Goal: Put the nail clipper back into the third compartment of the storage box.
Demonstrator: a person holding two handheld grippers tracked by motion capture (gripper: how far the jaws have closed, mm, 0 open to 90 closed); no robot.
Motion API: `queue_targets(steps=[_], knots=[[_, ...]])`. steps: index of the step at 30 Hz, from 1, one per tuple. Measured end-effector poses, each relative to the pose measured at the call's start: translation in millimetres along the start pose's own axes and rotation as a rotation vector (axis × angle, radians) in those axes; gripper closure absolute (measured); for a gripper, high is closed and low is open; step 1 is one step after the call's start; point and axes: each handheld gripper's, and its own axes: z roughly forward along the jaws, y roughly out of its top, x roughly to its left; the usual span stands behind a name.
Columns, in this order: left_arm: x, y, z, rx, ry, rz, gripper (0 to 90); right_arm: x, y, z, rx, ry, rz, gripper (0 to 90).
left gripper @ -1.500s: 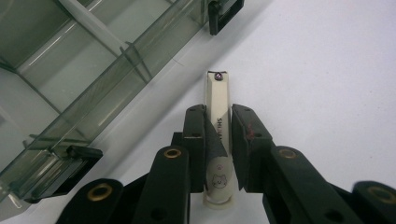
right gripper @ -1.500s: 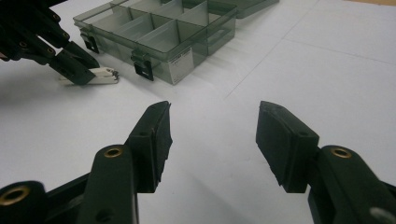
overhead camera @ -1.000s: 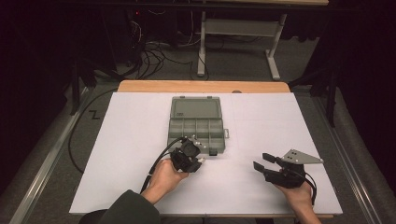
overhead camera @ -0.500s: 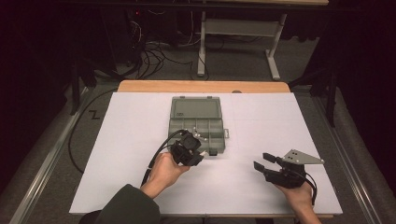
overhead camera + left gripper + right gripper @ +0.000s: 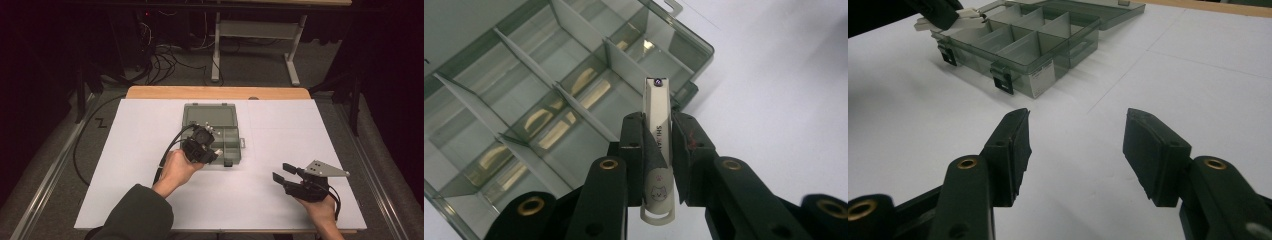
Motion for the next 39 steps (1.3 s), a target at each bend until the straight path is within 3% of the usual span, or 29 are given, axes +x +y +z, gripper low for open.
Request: queue_targets(steps=[22, 39], knots=[[27.2, 30.3, 18.4, 0.035, 0.057, -0.050, 76.0, -0.5, -0.3, 0.9, 0.000, 0.004, -0.006, 45.8], [37.5, 50.5, 38.9, 0.064, 0.118, -0.049, 76.0, -0.9, -0.7, 1.4, 0.000, 0.004, -0.009, 45.7]])
